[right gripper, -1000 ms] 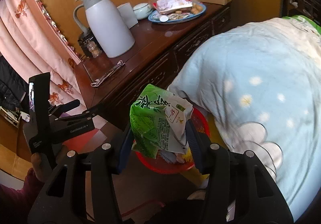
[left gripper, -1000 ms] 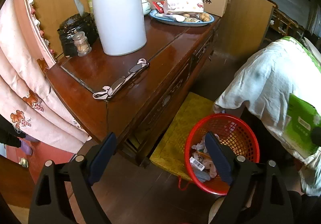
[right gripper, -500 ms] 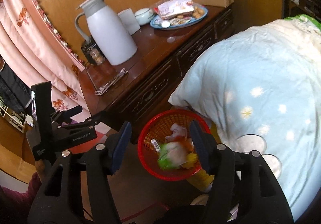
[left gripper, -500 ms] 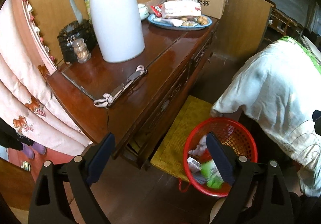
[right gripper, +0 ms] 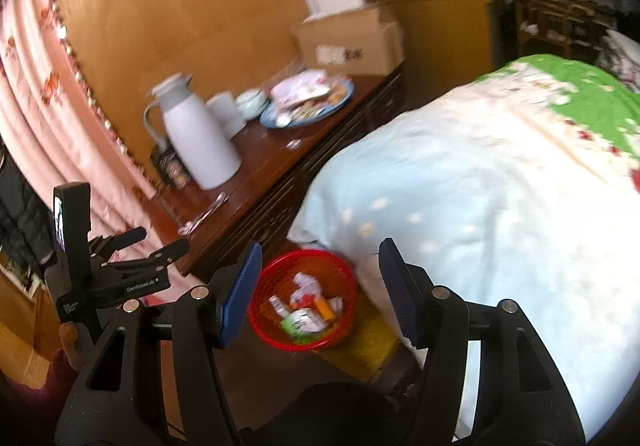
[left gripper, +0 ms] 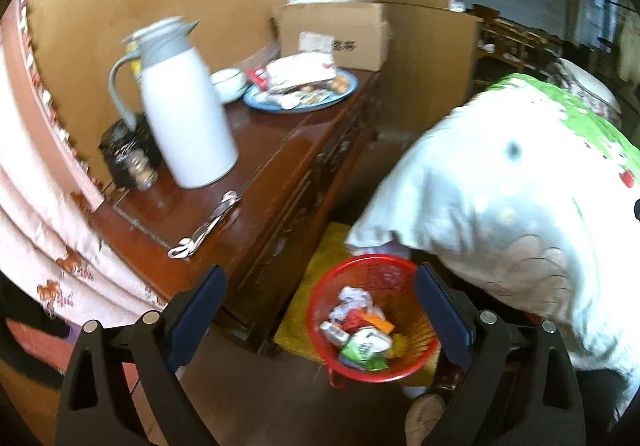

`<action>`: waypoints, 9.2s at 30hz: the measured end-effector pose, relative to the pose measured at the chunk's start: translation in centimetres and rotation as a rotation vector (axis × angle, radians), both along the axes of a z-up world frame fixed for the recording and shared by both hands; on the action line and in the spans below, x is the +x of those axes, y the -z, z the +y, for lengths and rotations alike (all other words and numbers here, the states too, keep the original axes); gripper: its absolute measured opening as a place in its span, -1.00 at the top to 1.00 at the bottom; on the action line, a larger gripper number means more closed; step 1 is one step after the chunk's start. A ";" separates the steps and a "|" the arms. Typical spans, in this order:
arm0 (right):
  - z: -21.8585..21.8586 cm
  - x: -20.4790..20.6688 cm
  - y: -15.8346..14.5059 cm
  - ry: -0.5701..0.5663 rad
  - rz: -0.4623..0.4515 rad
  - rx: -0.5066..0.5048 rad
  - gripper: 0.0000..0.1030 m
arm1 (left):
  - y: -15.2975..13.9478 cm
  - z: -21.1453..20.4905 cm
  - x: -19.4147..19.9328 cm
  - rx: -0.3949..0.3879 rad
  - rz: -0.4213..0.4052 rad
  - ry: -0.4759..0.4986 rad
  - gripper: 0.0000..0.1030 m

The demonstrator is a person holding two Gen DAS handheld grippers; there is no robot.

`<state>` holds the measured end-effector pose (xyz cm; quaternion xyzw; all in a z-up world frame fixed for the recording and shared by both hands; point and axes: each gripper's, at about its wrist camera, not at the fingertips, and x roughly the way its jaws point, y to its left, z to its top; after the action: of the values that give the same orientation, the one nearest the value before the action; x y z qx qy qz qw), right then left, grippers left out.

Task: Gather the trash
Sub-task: 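Move both tools back over the quilt toward the red cup, then grasp the clear red-filled cup with left tool while right tool grasps the red-printed plastic bag, then carry the cup and bag with both tools over the red wastebasket, then open left tool to drop the cup into the basket while right tool holds the bag above it, then lower the bag into the basket and open the right tool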

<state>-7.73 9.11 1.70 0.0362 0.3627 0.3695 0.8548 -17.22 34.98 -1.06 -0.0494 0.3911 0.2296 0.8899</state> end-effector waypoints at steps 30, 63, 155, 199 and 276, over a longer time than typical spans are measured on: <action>-29.5 1.5 2.7 0.573 -0.005 0.070 -0.28 | -2.5 -24.3 12.3 0.073 -0.013 0.437 -0.82; -38.8 9.0 12.2 0.842 0.125 -0.018 -0.37 | 4.6 -44.8 35.5 0.009 0.055 0.741 -0.82; -30.9 10.1 3.4 0.775 -0.069 -0.040 0.96 | -3.8 -29.6 17.3 0.135 -0.175 0.454 -0.09; -4.7 -0.6 0.3 0.189 -0.035 -0.014 0.96 | -0.6 -7.4 5.8 0.059 -0.091 0.115 -0.09; 10.1 0.5 8.4 -0.162 0.156 -0.173 0.95 | 10.4 5.4 1.2 -0.073 0.221 -0.129 -0.69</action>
<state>-7.24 19.22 -6.67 -0.0385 0.4602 0.4004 0.7914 -16.00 40.42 -11.45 -0.0814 0.4908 0.2760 0.8224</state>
